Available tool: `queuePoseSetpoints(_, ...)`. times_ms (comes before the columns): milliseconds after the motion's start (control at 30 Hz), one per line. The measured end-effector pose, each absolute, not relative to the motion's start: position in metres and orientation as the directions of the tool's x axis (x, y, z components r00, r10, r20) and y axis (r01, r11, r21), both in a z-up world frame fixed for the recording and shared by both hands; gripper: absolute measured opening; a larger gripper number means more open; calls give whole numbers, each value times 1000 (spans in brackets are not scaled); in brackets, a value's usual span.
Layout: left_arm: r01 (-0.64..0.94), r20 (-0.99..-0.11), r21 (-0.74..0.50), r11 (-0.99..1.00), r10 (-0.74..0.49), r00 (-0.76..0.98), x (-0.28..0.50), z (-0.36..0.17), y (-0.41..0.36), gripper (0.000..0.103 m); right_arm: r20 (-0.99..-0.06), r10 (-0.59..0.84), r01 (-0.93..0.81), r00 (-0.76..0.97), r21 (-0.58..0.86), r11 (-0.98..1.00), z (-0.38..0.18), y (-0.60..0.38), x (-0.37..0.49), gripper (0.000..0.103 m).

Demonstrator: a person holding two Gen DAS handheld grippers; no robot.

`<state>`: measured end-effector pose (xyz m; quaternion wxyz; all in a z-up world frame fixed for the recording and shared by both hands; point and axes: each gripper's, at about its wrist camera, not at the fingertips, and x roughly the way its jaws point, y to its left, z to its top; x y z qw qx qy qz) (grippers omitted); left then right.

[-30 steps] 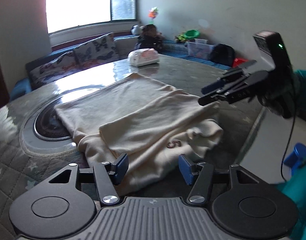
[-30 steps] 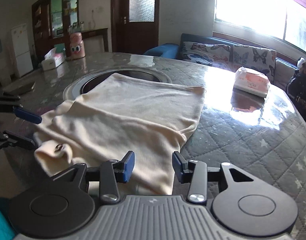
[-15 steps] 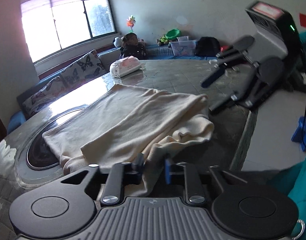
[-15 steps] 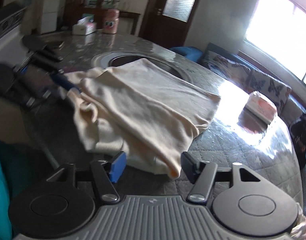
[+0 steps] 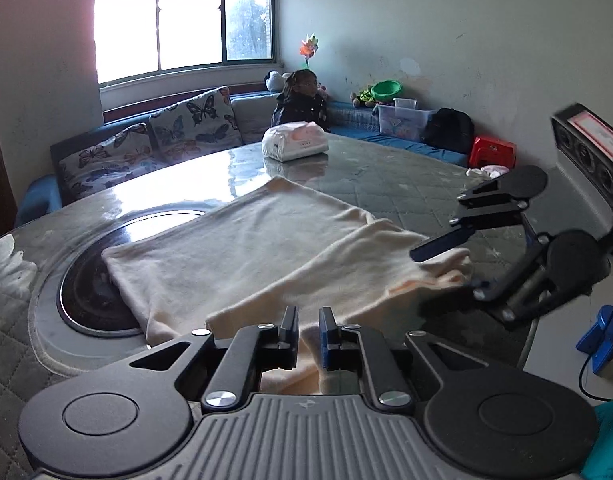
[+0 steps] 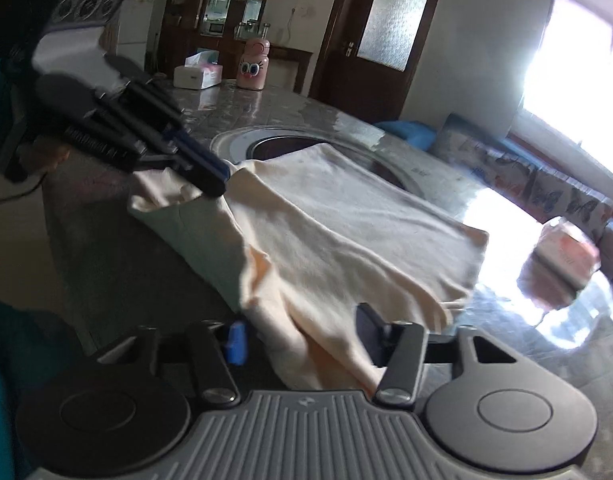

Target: Fold clothes

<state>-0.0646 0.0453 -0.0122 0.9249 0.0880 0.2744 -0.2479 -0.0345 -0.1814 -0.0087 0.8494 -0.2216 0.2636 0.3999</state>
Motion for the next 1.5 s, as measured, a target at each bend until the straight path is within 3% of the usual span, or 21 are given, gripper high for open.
queuePoseSetpoints(100, 513, -557, 39, 857, -408, 724, -75, -16, 49, 21, -625, 584, -799, 518, -110, 591, -8, -177, -23, 22)
queuePoseSetpoints(200, 510, -548, 73, 857, -393, 738, -88, -15, 53, 51, -621, 595, -795, 510, -77, 601, -5, -176, -17, 17)
queuePoseSetpoints(300, 525, -557, 129, 841, -377, 740, -98, -18, 54, 51, -616, 600, -788, 511, -57, 613, -1, -176, -14, 15)
queuePoseSetpoints(500, 525, -589, 220, 822, -317, 743, -103, -32, 59, 50, -599, 608, -776, 521, -37, 629, 5, -175, -14, 10)
queuePoseSetpoints(733, 528, -575, 235, 816, -321, 753, -107, -32, 62, 14, -567, 617, -766, 545, -39, 641, 9, -176, -24, 8)
queuePoseSetpoints(1067, 519, -541, 169, 838, -361, 759, -138, -3, 75, 12, -523, 675, -802, 521, -28, 596, 39, -189, -60, 8)
queuePoseSetpoints(1333, 516, -514, 154, 843, -378, 770, -193, 32, 78, 12, -555, 702, -840, 447, 9, 542, 73, -199, -114, 7)
queuePoseSetpoints(1500, 488, -486, 162, 857, -362, 796, -169, 41, 82, 11, -544, 692, -837, 474, -35, 546, 87, -192, -99, 7)
